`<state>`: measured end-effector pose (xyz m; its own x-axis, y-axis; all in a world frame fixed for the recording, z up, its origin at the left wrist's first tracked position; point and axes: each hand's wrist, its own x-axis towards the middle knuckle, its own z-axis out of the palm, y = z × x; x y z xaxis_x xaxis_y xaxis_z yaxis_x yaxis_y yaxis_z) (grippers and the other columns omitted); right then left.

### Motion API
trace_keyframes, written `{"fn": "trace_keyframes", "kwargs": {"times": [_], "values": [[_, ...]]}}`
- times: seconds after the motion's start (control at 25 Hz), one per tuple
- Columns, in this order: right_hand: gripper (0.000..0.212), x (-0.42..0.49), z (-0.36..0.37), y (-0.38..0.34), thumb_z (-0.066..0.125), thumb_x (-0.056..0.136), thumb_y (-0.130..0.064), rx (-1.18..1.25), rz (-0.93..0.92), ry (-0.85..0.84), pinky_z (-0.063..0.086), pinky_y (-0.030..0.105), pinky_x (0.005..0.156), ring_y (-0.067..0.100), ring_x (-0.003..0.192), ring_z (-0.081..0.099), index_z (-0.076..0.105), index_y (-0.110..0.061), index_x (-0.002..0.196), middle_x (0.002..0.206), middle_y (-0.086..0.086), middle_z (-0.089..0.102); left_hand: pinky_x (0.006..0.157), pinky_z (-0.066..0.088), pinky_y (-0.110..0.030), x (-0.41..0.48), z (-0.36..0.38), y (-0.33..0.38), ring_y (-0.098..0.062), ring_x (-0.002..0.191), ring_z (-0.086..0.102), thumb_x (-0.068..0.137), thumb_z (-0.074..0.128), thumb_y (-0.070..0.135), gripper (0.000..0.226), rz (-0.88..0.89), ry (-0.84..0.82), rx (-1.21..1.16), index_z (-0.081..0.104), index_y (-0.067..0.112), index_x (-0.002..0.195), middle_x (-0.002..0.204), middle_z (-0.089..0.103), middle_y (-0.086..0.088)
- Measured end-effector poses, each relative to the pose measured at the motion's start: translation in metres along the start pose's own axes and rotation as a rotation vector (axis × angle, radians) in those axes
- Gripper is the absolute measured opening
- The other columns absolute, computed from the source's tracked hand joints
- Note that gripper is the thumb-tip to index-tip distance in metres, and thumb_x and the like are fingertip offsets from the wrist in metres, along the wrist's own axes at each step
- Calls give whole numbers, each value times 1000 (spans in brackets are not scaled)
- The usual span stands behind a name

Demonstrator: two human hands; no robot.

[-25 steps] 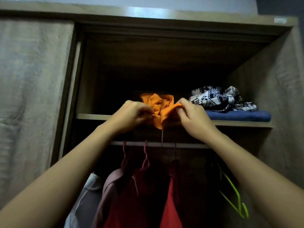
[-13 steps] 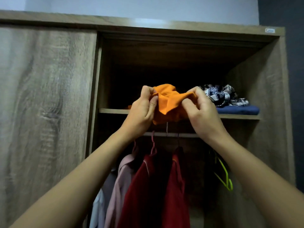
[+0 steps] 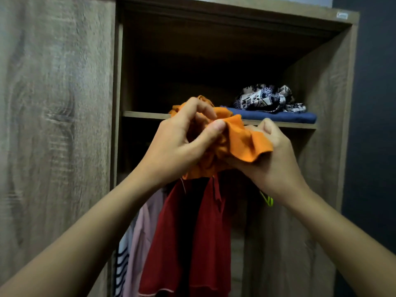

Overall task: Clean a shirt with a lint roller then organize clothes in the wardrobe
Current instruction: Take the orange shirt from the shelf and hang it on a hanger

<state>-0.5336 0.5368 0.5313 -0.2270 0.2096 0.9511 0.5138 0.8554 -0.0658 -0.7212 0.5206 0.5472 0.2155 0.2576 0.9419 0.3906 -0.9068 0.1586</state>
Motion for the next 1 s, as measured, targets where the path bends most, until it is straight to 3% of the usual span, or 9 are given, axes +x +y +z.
{"fn": "trace_keyframes", "kwargs": {"times": [0.08, 0.16, 0.2, 0.28, 0.4, 0.56, 0.72, 0.88, 1.0], "values": [[26, 0, -4, 6, 71, 66, -43, 130, 7, 42, 39, 10, 62, 5, 69, 47, 53, -52, 82, 78, -1, 46, 82, 45, -16, -4, -8, -10, -1, 102, 57, 77, 53, 32, 39, -6, -96, -40, 55, 21, 115, 106, 58, 4], [30, 4, -7, 16, 71, 62, -45, 282, 107, 105, 46, 20, 66, 10, 75, 57, 50, -48, 83, 83, 2, 53, 97, 39, -19, -4, -10, -23, -5, 118, 48, 68, 53, 26, 61, 83, -172, 150, 51, 17, 128, 123, 52, 1], [35, 5, -9, 19, 73, 60, -46, 292, 135, 134, 48, 22, 69, 9, 80, 59, 49, -42, 86, 86, 1, 56, 95, 38, -17, -4, -7, -26, -3, 115, 48, 68, 54, 23, 61, 123, -176, 250, 52, 15, 128, 121, 53, 3], [41, 3, -14, 27, 76, 59, -46, 255, 163, 121, 49, 22, 78, 6, 90, 63, 53, -35, 92, 93, -4, 63, 79, 43, -11, -2, 4, -28, 0, 90, 55, 73, 59, 15, 39, 113, -141, 311, 63, 14, 112, 97, 60, 11], [29, -8, -30, 36, 78, 65, -43, 299, 291, -40, 47, 13, 84, -9, 94, 62, 62, -38, 89, 91, -23, 68, 62, 48, -24, -1, 18, -22, -5, 66, 59, 82, 67, 26, 2, -90, -230, 179, 68, 25, 81, 68, 64, 5], [30, -27, -47, 51, 75, 71, -29, 87, 292, -241, 47, 12, 83, -7, 92, 60, 57, -45, 88, 92, -22, 62, 67, 55, -34, -7, 38, -33, -9, 69, 66, 79, 73, 31, 10, -294, -293, 163, 75, 23, 85, 72, 71, 0], [38, -51, -41, 70, 73, 75, -19, 16, 323, -397, 48, 29, 91, 10, 101, 61, 54, -49, 88, 95, -22, 59, 68, 51, -34, -19, 63, -52, -7, 76, 64, 82, 69, 30, 9, -327, -331, 304, 75, 24, 87, 75, 71, 2], [36, -66, -52, 87, 71, 68, -44, 148, 530, -509, 46, 31, 96, 6, 106, 58, 54, -48, 99, 109, -14, 62, 61, 45, -28, -26, 71, -56, -8, 67, 60, 87, 64, 30, 12, -325, -298, 335, 70, 21, 81, 66, 65, 2], [54, -72, -61, 98, 77, 58, -52, 227, 676, -652, 46, 31, 95, 7, 106, 58, 54, -41, 106, 113, -10, 61, 62, 41, -25, -29, 80, -55, -4, 67, 57, 86, 58, 39, 20, -331, -316, 288, 65, 20, 83, 70, 62, 3]]}}
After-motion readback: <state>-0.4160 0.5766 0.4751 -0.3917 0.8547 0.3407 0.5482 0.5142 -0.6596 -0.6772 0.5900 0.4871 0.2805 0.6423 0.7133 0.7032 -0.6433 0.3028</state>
